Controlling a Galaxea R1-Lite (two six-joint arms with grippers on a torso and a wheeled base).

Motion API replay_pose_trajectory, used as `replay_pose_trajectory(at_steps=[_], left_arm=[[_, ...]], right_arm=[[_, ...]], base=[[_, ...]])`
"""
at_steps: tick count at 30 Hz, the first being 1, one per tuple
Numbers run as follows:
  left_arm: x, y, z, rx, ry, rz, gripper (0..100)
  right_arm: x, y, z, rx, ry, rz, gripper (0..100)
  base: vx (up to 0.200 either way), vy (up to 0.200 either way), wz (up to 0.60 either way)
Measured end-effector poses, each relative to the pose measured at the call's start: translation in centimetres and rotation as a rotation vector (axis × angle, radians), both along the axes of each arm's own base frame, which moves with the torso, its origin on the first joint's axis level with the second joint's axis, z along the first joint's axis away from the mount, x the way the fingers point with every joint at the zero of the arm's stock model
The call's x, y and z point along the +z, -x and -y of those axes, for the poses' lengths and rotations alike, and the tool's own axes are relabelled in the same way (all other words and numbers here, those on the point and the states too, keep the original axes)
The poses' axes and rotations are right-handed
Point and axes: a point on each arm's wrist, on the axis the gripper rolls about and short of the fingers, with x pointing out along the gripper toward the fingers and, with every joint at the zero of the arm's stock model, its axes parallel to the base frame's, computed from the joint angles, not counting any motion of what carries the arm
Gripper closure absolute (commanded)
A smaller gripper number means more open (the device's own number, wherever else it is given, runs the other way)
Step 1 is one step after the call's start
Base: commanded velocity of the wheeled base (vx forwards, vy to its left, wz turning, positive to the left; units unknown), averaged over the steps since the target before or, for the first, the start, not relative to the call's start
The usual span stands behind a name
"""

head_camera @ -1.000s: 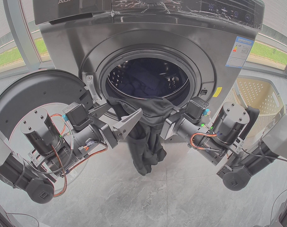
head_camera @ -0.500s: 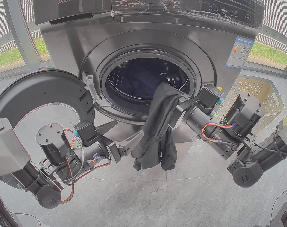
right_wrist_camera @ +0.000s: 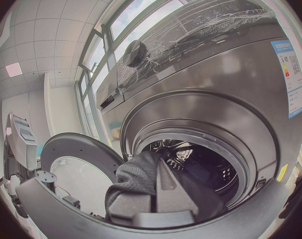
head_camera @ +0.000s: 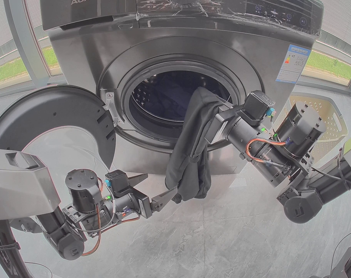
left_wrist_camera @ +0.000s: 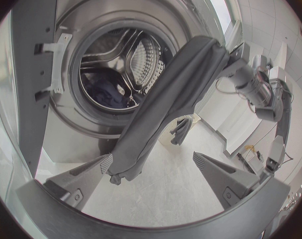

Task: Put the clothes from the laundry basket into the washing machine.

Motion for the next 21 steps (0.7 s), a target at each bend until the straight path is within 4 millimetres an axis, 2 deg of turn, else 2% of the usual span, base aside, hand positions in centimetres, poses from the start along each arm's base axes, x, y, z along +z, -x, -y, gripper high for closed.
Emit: replay_pose_trajectory(at_steps=[12,21], left_arm=[[-4.5,-2.6,0.1,0.018,-0.116,-0.038,0],[-6.3,-5.3,0.9,0.036,-0.109,-0.024,0]], right_arm=[[1.2,0.4,0.5,-0.006,-0.023,0.026,100],[1.5,0.7,0.5,0.000,-0.028,0.031,100]], base=[[0.000,0.000,0.00],[0.000,0.000,0.00]])
